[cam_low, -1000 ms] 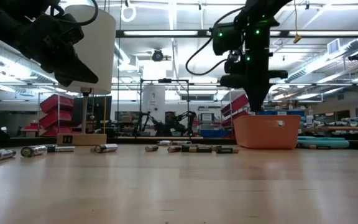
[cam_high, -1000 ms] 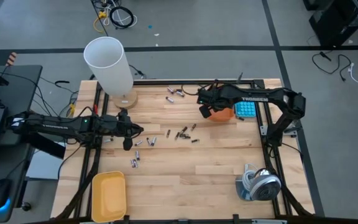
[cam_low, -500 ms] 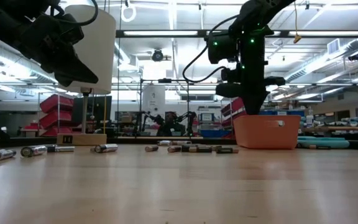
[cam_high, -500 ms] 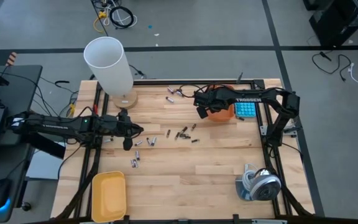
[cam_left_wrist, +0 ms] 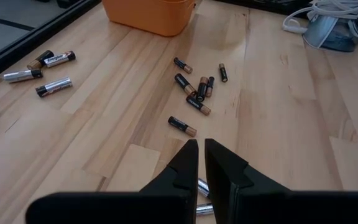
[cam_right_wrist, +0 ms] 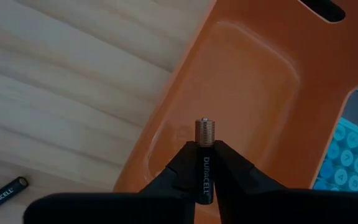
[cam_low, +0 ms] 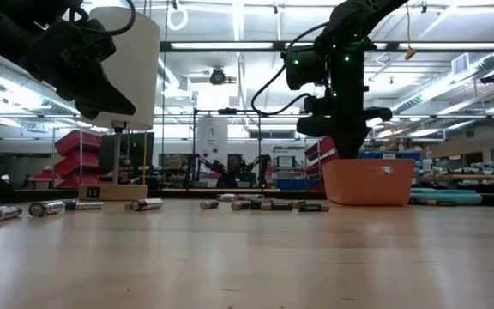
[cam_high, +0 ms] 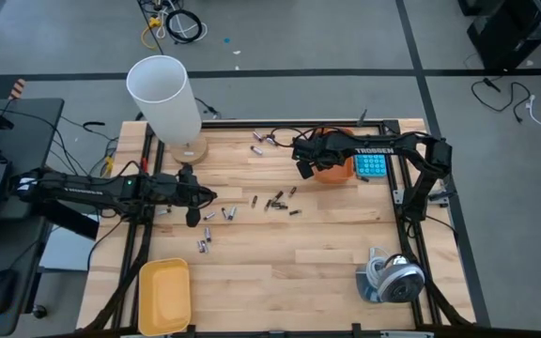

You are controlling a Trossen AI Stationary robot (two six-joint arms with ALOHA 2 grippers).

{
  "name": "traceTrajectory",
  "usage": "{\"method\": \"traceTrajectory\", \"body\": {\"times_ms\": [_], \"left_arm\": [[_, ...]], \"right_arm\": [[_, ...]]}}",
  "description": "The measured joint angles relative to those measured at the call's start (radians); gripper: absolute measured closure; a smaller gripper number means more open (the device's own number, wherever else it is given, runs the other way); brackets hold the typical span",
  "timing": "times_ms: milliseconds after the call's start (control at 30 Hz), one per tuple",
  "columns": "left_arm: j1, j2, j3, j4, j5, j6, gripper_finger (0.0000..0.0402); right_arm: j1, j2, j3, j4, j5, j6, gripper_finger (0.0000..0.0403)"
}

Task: Sort batteries
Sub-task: Put the black battery into the orange bin

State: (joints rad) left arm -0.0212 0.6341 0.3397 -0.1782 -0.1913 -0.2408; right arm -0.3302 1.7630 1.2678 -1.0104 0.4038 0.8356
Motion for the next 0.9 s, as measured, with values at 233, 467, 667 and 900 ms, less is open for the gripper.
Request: {"method": "traceTrajectory", "body": {"times_ms": [233,467,667,900], "left_arm": [[0.000,0.000,0.000,0.000,0.000,0.000,0.0371],[0.000,0.000,0.000,0.000,0.000,0.000,0.0371],[0.000,0.000,0.000,0.000,0.000,0.000,0.0371],[0.000,0.000,0.000,0.000,0.000,0.000,0.0371]], "right_arm": [[0.000,0.000,0.000,0.000,-0.001,0.001,0.0356],[0.000,0.000,0.000,0.000,-0.002,0.001,0.0353],[0.001,0.000,0.000,0.000,-0.001,0.000,0.0352],[0.033,-0.031,0.031,0.001,0.027,-0.009,0.0355]]}}
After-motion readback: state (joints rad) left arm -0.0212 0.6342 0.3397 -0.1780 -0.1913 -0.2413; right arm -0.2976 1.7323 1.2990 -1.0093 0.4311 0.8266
